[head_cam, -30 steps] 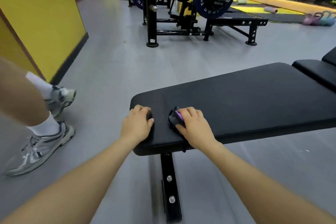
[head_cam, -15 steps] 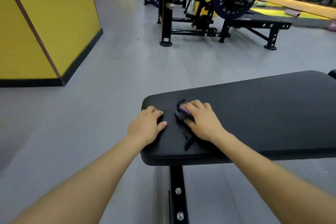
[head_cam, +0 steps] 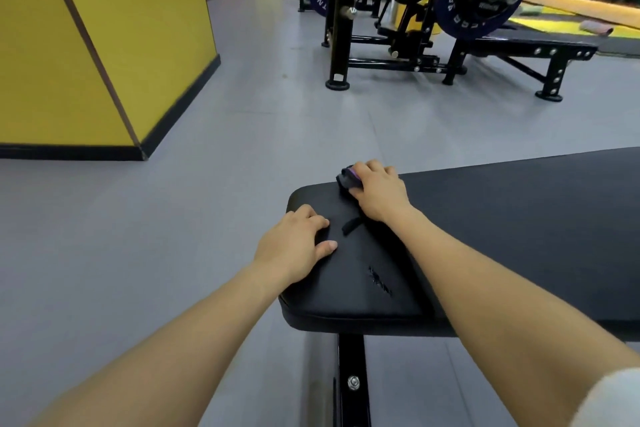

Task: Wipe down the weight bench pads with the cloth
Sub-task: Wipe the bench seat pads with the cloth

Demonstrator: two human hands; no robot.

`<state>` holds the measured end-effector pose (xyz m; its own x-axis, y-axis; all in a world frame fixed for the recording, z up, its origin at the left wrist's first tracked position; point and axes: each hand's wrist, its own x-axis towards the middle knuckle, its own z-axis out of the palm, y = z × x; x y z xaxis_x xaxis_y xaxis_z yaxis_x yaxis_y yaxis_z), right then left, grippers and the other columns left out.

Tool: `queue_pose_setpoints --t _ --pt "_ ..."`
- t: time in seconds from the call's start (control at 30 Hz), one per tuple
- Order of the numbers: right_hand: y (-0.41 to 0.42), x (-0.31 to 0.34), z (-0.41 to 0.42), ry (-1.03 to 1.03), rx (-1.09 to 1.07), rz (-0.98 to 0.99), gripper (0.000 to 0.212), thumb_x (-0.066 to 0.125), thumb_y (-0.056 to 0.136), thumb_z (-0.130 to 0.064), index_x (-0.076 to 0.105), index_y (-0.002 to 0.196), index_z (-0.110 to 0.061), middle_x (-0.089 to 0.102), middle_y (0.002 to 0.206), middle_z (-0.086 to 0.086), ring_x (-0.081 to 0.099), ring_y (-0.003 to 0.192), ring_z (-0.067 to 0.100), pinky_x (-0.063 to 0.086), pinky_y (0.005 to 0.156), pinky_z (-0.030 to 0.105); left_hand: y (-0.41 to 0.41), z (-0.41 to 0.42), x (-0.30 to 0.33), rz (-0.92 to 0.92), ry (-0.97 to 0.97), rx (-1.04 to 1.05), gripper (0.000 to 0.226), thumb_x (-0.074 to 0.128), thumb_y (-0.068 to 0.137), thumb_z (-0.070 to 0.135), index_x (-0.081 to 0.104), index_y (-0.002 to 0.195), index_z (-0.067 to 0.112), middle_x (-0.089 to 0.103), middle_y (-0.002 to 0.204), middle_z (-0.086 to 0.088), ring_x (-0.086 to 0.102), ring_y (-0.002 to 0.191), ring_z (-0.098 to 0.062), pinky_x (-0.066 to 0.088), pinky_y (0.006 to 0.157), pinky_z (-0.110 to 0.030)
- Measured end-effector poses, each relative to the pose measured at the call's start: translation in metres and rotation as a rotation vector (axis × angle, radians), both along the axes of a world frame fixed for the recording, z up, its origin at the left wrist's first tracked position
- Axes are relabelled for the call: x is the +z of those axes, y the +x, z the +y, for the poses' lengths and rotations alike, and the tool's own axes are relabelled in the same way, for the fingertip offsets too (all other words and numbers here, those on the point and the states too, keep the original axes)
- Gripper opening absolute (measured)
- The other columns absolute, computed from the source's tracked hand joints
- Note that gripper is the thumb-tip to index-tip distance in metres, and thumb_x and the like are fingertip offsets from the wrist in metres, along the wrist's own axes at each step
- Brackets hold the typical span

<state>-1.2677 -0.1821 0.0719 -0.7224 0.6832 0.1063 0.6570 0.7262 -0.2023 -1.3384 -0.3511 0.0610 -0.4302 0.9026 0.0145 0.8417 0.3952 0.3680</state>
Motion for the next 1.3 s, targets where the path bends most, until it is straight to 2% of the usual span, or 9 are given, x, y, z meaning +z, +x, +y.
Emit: queue_pose_setpoints --t 0.2,0.37,0.47,0.63,0.73,0.87,0.93,1.13,1.3 --pt "0.064 -0.005 -0.038 -0.048 0.268 0.067 0.04 0.053 0.092 -0.032 0.045 0.131 -0.027 0.043 0.132 -0.005 0.039 0.114 0.026 0.04 0.096 0.04 0.001 -0.001 0.0 0.012 -0.001 -0.002 0.046 0.047 0.091 0.049 0.046 0.132 0.028 0.043 0.127 0.008 0.044 0.115 -0.016 0.043 0.086 -0.032" --pt "0.035 0.004 0.032 0.063 -0.096 0.071 0.039 0.053 0.093 -0.029 0.045 0.13 -0.018 0.045 0.133 0.005 0.041 0.117 0.033 0.039 0.089 0.04 0.001 0.001 0.0 0.007 0.016 -0.016 0.046 0.045 0.092 0.048 0.044 0.133 0.027 0.042 0.127 0.01 0.043 0.115 -0.015 0.042 0.085 -0.03" --pt "0.013 -0.002 0.03 0.087 -0.172 0.06 0.036 0.051 0.094 -0.029 0.045 0.127 -0.016 0.045 0.132 0.006 0.041 0.116 0.034 0.039 0.087 0.039 0.0 0.001 -0.001 0.013 0.023 -0.016 0.045 0.045 0.092 0.048 0.044 0.133 0.027 0.042 0.126 0.01 0.042 0.114 -0.015 0.041 0.086 -0.031" --pt "0.001 -0.011 -0.026 -0.028 0.116 0.077 0.038 0.052 0.092 -0.027 0.046 0.129 -0.022 0.045 0.131 0.002 0.039 0.117 0.03 0.038 0.093 0.039 0.002 0.0 0.0 0.029 -0.002 0.007 0.044 0.046 0.092 0.048 0.047 0.13 0.026 0.044 0.123 0.007 0.043 0.113 -0.017 0.044 0.087 -0.034" --pt "0.022 0.0 -0.008 -0.112 0.237 0.048 0.042 0.057 0.089 -0.023 0.047 0.129 -0.021 0.048 0.13 0.002 0.042 0.119 0.03 0.038 0.1 0.041 0.004 0.0 0.003 0.028 -0.002 0.0 0.045 0.046 0.091 0.048 0.047 0.13 0.026 0.044 0.123 0.007 0.043 0.113 -0.017 0.044 0.089 -0.035" --pt "0.048 0.01 0.04 -0.03 -0.093 0.113 0.043 0.057 0.09 -0.023 0.046 0.132 -0.017 0.046 0.134 0.009 0.042 0.12 0.036 0.039 0.095 0.04 0.004 -0.001 -0.001 0.002 0.027 0.002 0.045 0.044 0.092 0.048 0.045 0.132 0.027 0.042 0.125 0.009 0.041 0.114 -0.016 0.043 0.086 -0.032" --pt "0.034 0.007 0.035 -0.012 -0.166 0.128 0.04 0.055 0.092 -0.024 0.047 0.129 -0.015 0.046 0.133 0.01 0.041 0.119 0.037 0.04 0.093 0.041 0.003 0.0 -0.002 0.009 0.04 0.001 0.046 0.045 0.092 0.049 0.045 0.132 0.027 0.042 0.125 0.009 0.041 0.114 -0.015 0.042 0.085 -0.031" --pt "-0.037 -0.009 -0.031 -0.103 0.084 0.129 0.035 0.052 0.092 -0.025 0.048 0.126 -0.017 0.048 0.13 0.006 0.042 0.117 0.032 0.041 0.095 0.041 -0.007 -0.008 -0.001 -0.056 0.043 -0.031 0.047 0.05 0.091 0.044 0.047 0.134 0.025 0.043 0.133 0.008 0.043 0.121 -0.015 0.041 0.095 -0.032" --pt "-0.019 -0.005 -0.065 -0.27 0.316 0.087 0.041 0.057 0.09 -0.018 0.05 0.13 -0.021 0.048 0.131 0.002 0.041 0.119 0.027 0.036 0.102 0.035 -0.012 -0.046 -0.002 -0.17 0.097 0.141 0.036 0.057 0.089 0.03 0.055 0.124 0.021 0.049 0.123 0.002 0.051 0.113 -0.018 0.04 0.091 -0.028"
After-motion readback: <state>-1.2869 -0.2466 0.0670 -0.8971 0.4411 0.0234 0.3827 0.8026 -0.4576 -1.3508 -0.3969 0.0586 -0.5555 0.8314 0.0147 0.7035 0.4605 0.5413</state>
